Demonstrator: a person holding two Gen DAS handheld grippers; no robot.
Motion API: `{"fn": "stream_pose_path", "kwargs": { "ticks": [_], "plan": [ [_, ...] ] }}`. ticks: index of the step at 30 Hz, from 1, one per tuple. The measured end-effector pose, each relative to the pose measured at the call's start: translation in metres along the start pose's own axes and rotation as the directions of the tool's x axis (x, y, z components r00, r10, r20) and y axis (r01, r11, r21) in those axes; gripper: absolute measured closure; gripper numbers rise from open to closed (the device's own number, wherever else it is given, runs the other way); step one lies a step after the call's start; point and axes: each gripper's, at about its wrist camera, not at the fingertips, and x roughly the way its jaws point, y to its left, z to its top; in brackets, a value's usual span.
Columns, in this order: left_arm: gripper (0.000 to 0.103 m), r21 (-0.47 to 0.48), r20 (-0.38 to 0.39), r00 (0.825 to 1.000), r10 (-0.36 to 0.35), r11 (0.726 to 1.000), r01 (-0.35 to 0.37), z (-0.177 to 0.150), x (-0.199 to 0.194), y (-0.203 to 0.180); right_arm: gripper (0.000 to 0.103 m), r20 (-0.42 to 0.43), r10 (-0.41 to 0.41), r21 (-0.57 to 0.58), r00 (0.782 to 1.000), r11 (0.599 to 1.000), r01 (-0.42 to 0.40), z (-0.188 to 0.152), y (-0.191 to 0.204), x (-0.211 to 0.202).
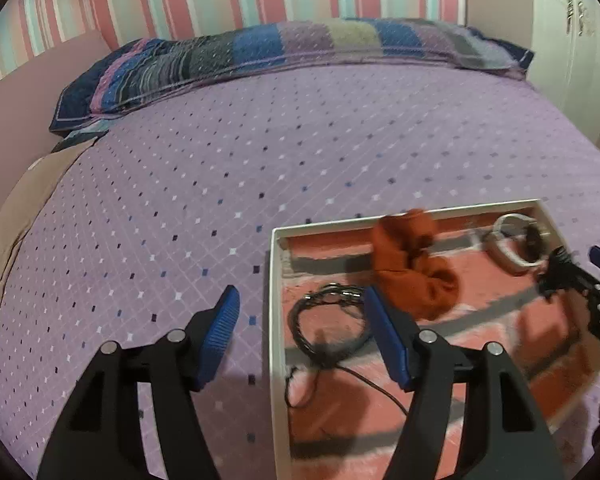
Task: Organize jewelry
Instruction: 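Carry bracelet and claw clip into the tray and open both grippers, then lift both tools away from the tray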
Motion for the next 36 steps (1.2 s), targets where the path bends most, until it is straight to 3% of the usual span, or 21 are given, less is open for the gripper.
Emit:
{"fn": "stream_pose_path", "kwargs": {
  "ticks": [2, 4, 6, 11, 16, 26, 29, 33, 36],
  "plan": [
    [0.038, -0.013, 0.035, 0.999, -0.027, 1.0, 0.028, -0.001, -0.023, 0.003, 0.022, 0.039, 0.005, -0.003, 0.999, 1.0, -0.005, 0.001, 0.002, -0.02],
    [0.027, -0.015, 0.077, 0.997, -0.031, 0.999, 0.032, -0.002, -0.047, 0.005, 0.013, 0.088, -0.001, 0.003, 0.996, 1.0, 0.001, -0.002, 0.004, -0.046],
    [0.022, -0.013, 0.13, 0.991, -0.036, 0.999, 0.038, -0.006, -0.076, 0.007, 0.006, 0.136, -0.011, 0.011, 0.991, 1.0, 0.009, -0.006, 0.004, -0.073],
    [0.015, -0.009, 0.223, 0.974, -0.036, 0.999, 0.039, -0.028, -0.146, 0.02, 0.004, 0.191, -0.047, 0.042, 0.98, 0.998, 0.039, -0.035, 0.0, -0.131],
    [0.013, -0.031, 0.272, 0.962, -0.008, 0.999, 0.017, -0.078, -0.197, 0.036, 0.004, 0.204, -0.083, 0.053, 0.975, 0.996, 0.073, -0.084, 0.005, -0.173],
    [0.013, -0.138, 0.234, 0.971, 0.053, 0.99, -0.021, -0.177, -0.222, 0.074, 0.004, 0.171, -0.109, 0.111, 0.979, 0.99, 0.091, -0.169, 0.012, -0.214],
    [0.013, -0.177, 0.217, 0.975, 0.055, 0.984, -0.016, -0.195, -0.218, 0.083, 0.004, 0.161, -0.09, 0.103, 0.983, 0.992, 0.074, -0.18, 0.021, -0.218],
    [0.013, -0.193, 0.201, 0.974, 0.102, 0.979, -0.063, -0.209, -0.211, 0.095, 0.005, 0.147, -0.118, 0.097, 0.982, 0.99, 0.105, -0.195, 0.034, -0.218],
    [0.013, -0.205, 0.204, 0.976, 0.081, 0.978, -0.039, -0.217, -0.206, 0.102, 0.005, 0.123, -0.105, 0.095, 0.987, 0.991, 0.093, -0.207, 0.046, -0.215]
  ]
}}
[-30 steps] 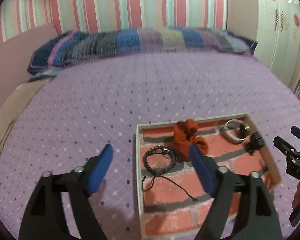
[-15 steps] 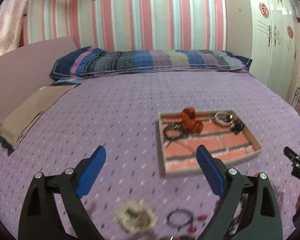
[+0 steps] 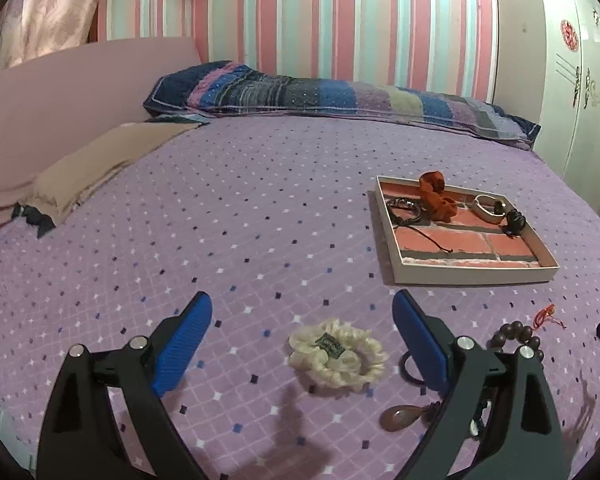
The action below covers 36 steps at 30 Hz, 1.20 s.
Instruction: Organize jewelry
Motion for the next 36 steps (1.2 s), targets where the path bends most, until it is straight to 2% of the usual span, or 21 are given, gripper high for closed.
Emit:
{"fn": "stream_pose_path", "kwargs": {
  "ticks": [5, 9, 16, 21, 23, 28, 36],
  "plan": [
    [0.013, -0.045, -0.043, 0.998, -0.044, 0.998, 0.042, -0.009, 0.016, 0.015, 0.005, -0.034, 0.014, -0.064, 0.999, 0.998, -0.016, -0.021, 0.03, 0.005],
    [0.013, -0.03, -0.052, 0.998, -0.027, 0.999, 0.026, -0.016, 0.024, 0.024, 0.005, -0.04, -0.005, -0.114, 0.999, 0.994, 0.001, -0.031, 0.048, 0.009],
    [0.013, 0.03, -0.065, 0.998, 0.002, 1.0, 0.0, -0.024, 0.037, 0.034, 0.005, -0.053, 0.008, -0.059, 0.999, 0.998, -0.011, -0.047, 0.062, 0.009],
    [0.013, 0.05, -0.069, 0.997, -0.025, 0.998, 0.029, -0.03, 0.05, 0.042, 0.005, -0.071, 0.023, -0.04, 0.997, 0.999, -0.026, -0.052, 0.072, 0.009],
    [0.013, 0.042, -0.093, 0.995, -0.028, 0.999, 0.032, -0.032, 0.058, 0.049, 0.005, -0.078, 0.025, -0.04, 0.997, 0.999, -0.029, -0.052, 0.075, 0.01],
    [0.013, 0.024, -0.094, 0.995, -0.044, 0.999, 0.046, -0.036, 0.065, 0.061, 0.005, -0.077, 0.017, -0.046, 0.997, 0.999, -0.021, -0.055, 0.083, 0.01],
    [0.013, 0.038, -0.072, 0.995, -0.072, 0.996, 0.075, -0.027, 0.07, 0.05, 0.005, -0.079, -0.015, -0.04, 0.997, 0.999, 0.012, -0.062, 0.097, 0.013]
  ]
}}
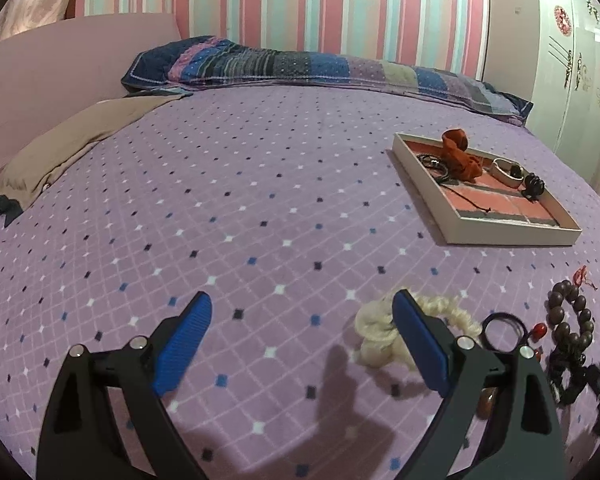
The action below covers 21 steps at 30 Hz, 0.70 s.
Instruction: Organize jewelry
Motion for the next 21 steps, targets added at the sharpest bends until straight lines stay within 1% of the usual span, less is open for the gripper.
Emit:
{"fn": "stream_pose_path", "kwargs": {
  "ticks": [2, 4, 7, 10, 12, 13, 16, 17, 19, 21],
  "plan": [
    [0.013, 0.004, 0.001, 1.0, -0.009, 1.0, 0.009, 0.002, 0.003, -0.004, 0.005, -0.003, -0.013, -0.003, 1.0, 1.0, 0.013, -0.001, 0.004, 0.001],
    [0.013, 0.022, -0.001, 1.0, 0.001, 1.0, -0.001, 0.001, 0.006, -0.007, 0.005, -0.007, -0.008, -0.001, 1.0, 1.0, 0.008, -0.003, 0.007, 0.003],
    [0.013, 0.039, -0.014, 1.0, -0.004, 0.999, 0.004, -0.002, 0.013, -0.011, 0.009, -0.008, -0.006, -0.007, 1.0, 1.0, 0.006, -0.004, 0.011, 0.003],
    [0.013, 0.058, -0.032, 0.999, 0.004, 0.998, -0.002, -0.007, 0.02, -0.014, 0.014, -0.015, -0.008, -0.019, 1.0, 1.0, 0.008, -0.006, 0.015, 0.004],
    [0.013, 0.064, -0.047, 0.999, -0.003, 0.998, 0.006, -0.009, 0.025, -0.016, 0.02, -0.017, -0.004, -0.02, 1.0, 1.0, 0.003, -0.007, 0.017, 0.005],
    [0.014, 0.065, -0.051, 0.999, -0.003, 0.998, 0.006, -0.01, 0.027, -0.016, 0.021, -0.017, -0.007, -0.022, 1.0, 1.0, 0.006, -0.008, 0.017, 0.005],
    [0.016, 0.057, -0.046, 0.999, -0.008, 0.998, 0.01, -0.011, 0.028, -0.014, 0.031, -0.025, -0.01, -0.037, 1.0, 0.999, 0.009, -0.009, 0.02, 0.007],
    [0.019, 0.051, -0.046, 0.999, -0.012, 0.999, 0.014, -0.011, 0.028, -0.013, 0.033, -0.028, -0.008, -0.037, 1.0, 0.999, 0.007, -0.009, 0.021, 0.008],
    [0.038, 0.046, -0.065, 0.997, -0.036, 0.998, 0.039, -0.011, 0.032, -0.012, 0.037, -0.034, -0.002, -0.036, 0.999, 0.999, 0.001, -0.01, 0.022, 0.009],
    [0.043, 0.047, -0.078, 0.995, -0.055, 0.997, 0.058, -0.012, 0.035, -0.013, 0.042, -0.038, 0.006, -0.036, 0.999, 0.999, -0.007, -0.011, 0.024, 0.011]
  ]
}}
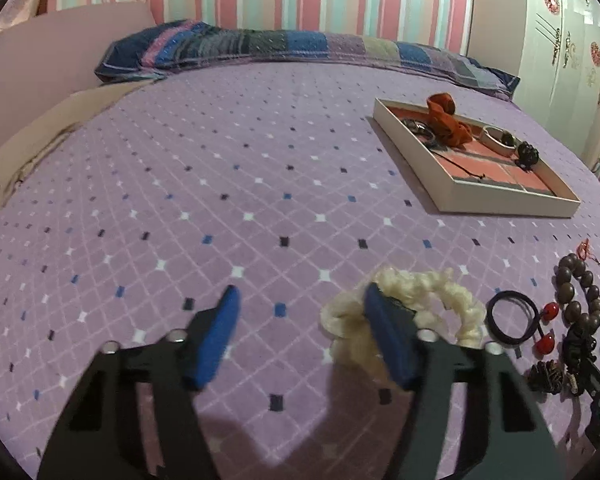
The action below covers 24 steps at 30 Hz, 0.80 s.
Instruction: Organize jewelry
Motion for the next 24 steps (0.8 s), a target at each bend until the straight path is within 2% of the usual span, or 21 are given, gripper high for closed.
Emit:
{"fn": "stream_pose_path", "kwargs": {
  "ticks": [2, 4, 6, 9, 12, 19, 24],
  "plan": [
    [0.047, 0.007, 0.004, 1.0, -0.001, 1.0, 0.001, 0.0, -0.001, -0.002, 0.046, -0.001, 0.008, 0.006, 1.0, 1.0, -0.008, 0.0, 0.001, 0.0],
    [0.063, 0.023, 0.006, 1.0, -0.002, 1.0, 0.002, -0.001, -0.001, -0.005, 0.051, 0.002, 0.014, -0.002, 1.0, 1.0, -0.014, 0.0, 0.003, 0.0],
    [0.076, 0.04, -0.002, 1.0, 0.01, 0.999, -0.01, -0.002, 0.001, -0.009, 0.062, 0.007, 0.024, -0.017, 1.0, 1.0, -0.024, -0.001, 0.007, -0.001],
    [0.078, 0.054, 0.004, 1.0, 0.015, 0.998, -0.015, -0.003, 0.0, -0.012, 0.074, 0.014, 0.032, -0.034, 0.999, 0.999, -0.032, -0.002, 0.014, -0.002],
    [0.083, 0.064, 0.004, 1.0, 0.008, 0.998, -0.009, -0.003, 0.0, -0.014, 0.081, 0.015, 0.044, -0.041, 0.999, 0.998, -0.043, -0.001, 0.017, -0.001],
    [0.096, 0.058, -0.001, 1.0, -0.015, 0.998, 0.015, -0.001, 0.002, -0.014, 0.086, 0.019, 0.078, -0.028, 0.997, 0.997, -0.078, 0.001, 0.015, -0.002],
    [0.098, 0.045, 0.016, 1.0, -0.015, 0.999, 0.014, -0.001, -0.002, -0.011, 0.087, 0.028, 0.104, -0.02, 0.994, 0.994, -0.103, 0.005, 0.013, -0.004]
  ]
}}
